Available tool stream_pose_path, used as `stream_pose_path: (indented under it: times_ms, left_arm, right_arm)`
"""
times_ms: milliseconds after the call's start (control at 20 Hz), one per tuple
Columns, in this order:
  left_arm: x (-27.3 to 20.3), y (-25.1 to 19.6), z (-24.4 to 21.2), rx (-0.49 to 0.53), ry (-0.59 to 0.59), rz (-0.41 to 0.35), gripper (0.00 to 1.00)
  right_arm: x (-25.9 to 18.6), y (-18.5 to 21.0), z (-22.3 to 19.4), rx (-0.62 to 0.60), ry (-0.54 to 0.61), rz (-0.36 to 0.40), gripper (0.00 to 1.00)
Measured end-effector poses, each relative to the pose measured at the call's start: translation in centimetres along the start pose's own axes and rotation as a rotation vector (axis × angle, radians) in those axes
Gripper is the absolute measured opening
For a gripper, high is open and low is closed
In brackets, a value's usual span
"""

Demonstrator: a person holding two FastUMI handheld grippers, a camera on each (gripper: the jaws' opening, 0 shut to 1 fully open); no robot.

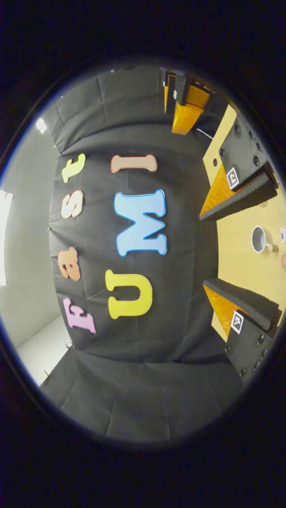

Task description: Put the toothbrush and toothpaste on the desktop into the cup, then pick up the cup and place it on the coaster on the desktop.

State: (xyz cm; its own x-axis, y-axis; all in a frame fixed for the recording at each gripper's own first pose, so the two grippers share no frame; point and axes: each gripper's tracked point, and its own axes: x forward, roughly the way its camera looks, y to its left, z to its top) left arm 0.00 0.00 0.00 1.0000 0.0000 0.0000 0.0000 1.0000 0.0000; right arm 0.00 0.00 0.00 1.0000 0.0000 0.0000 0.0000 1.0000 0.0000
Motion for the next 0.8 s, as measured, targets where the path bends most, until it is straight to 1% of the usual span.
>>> stream_pose_path:
  times_ms: [50, 100, 150, 200, 300, 350, 400, 500, 550, 600, 650, 700, 750, 800]
  left_arm:
    - [0.3, -0.2, 0.0, 0.003, 0.003, -0.004, 1.00]
    - [0.6, -0.2, 0.1, 0.006, 0.006, -0.004, 0.95]
    - [0.9, -0.2, 0.1, -0.002, 0.008, -0.004, 1.00]
    - [1.2, -0.3, 0.3, -0.018, 0.011, -0.006, 1.00]
    - [1.7, -0.4, 0.6, -0.013, 0.005, 0.002, 1.00]
    - [1.8, -0.7, 0.6, -0.012, 0.003, -0.001, 0.95]
    - [1.9, -0.9, 0.5, -0.013, 0.007, -0.004, 1.00]
    - [2.1, -1.5, -0.1, -0.021, 0.027, -0.016, 1.00]
    - [2.2, -1.7, -0.6, -0.034, 0.038, -0.017, 0.95]
    - [2.3, -2.0, -0.9, -0.044, 0.047, -0.028, 0.95]
    - [2.4, -2.2, -1.5, -0.041, 0.062, -0.036, 1.00]
    - [2.5, -2.3, -2.2, -0.033, 0.076, -0.042, 1.00]
    - [2.5, -3.1, -4.8, -0.023, 0.134, -0.068, 1.00]
    - [2.2, -3.5, -6.6, -0.030, 0.173, -0.089, 1.00]
  right_arm:
    - [0.2, 0.0, -0.2, 0.002, 0.007, 0.002, 0.90]
    - [0.4, 0.1, -0.6, 0.007, 0.020, 0.009, 0.90]
    - [0.4, 0.2, -0.8, 0.012, 0.026, 0.015, 0.90]
    - [0.7, 0.2, -0.6, 0.012, 0.022, 0.023, 0.90]
    - [1.2, 0.5, -0.4, 0.008, 0.015, 0.038, 0.90]
    - [1.3, 0.5, -0.4, 0.002, 0.015, 0.042, 0.90]
    - [1.2, 0.4, -0.6, -0.004, 0.017, 0.046, 0.90]
    - [1.5, 0.6, -1.3, -0.016, 0.039, 0.060, 0.90]
    - [1.7, 0.8, -1.9, -0.023, 0.057, 0.071, 0.89]
    - [1.6, 1.0, -2.2, -0.030, 0.064, 0.077, 0.90]
    - [1.6, 1.1, -2.7, -0.037, 0.074, 0.082, 0.90]
    - [1.7, 1.3, -3.7, -0.044, 0.099, 0.092, 0.90]
    - [1.6, 1.8, -5.8, -0.036, 0.162, 0.110, 0.89]
    - [1.5, 1.8, -6.9, -0.030, 0.195, 0.113, 0.89]
